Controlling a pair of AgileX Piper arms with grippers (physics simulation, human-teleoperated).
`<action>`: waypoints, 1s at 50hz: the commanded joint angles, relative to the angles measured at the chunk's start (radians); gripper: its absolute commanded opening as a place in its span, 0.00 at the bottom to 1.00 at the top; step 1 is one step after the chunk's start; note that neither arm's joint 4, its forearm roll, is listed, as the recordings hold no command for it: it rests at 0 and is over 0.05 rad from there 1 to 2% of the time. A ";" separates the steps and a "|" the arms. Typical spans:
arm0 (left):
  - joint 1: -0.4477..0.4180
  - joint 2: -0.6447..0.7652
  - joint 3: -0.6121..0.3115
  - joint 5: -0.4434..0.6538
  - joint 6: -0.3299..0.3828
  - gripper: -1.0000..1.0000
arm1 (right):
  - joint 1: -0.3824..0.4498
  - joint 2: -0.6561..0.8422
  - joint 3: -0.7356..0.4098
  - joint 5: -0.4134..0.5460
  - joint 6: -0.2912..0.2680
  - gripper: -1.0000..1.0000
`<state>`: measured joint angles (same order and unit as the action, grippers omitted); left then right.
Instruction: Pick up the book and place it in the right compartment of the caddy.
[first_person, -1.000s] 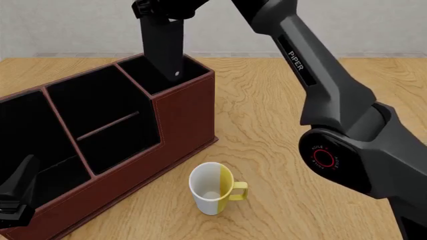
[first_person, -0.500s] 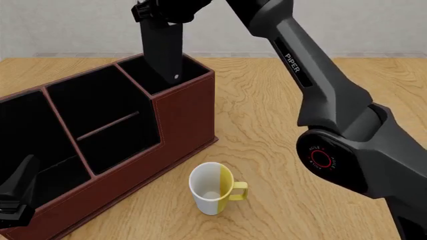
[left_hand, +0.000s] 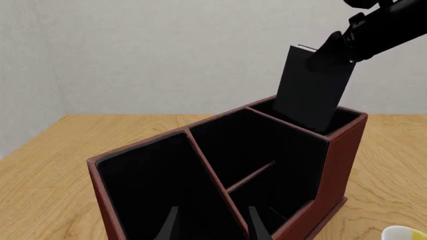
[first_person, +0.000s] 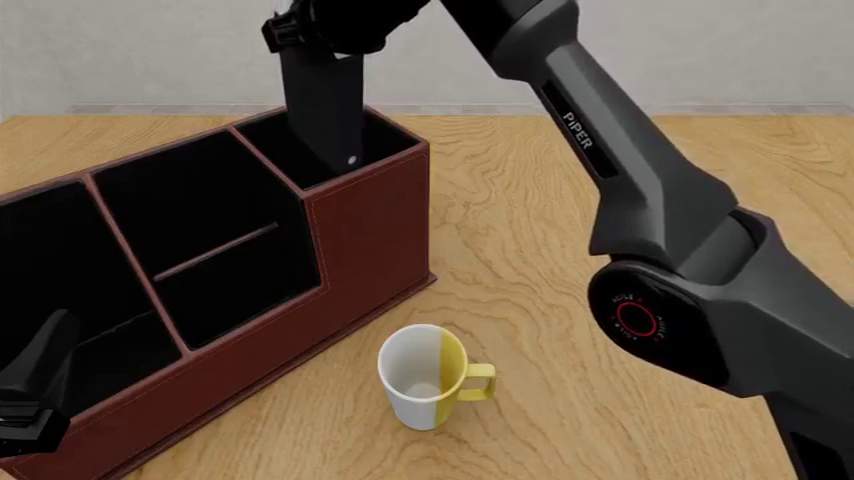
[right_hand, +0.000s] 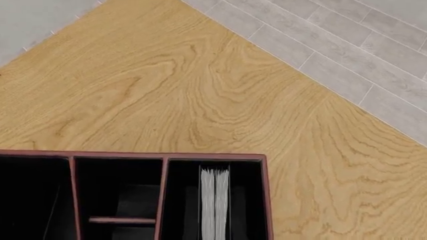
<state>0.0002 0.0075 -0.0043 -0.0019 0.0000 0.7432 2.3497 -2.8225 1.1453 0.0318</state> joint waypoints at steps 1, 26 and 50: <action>0.000 0.000 0.000 0.000 0.000 1.00 | 0.001 -0.001 -0.008 -0.002 0.020 0.00; 0.000 0.000 0.000 0.000 0.000 1.00 | 0.003 0.016 -0.008 -0.006 0.032 0.00; 0.000 0.000 0.000 0.000 0.000 1.00 | 0.005 0.033 -0.008 -0.011 0.046 0.00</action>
<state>0.0002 0.0075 -0.0043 -0.0019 0.0000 0.7482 2.3871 -2.8226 1.1384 0.0546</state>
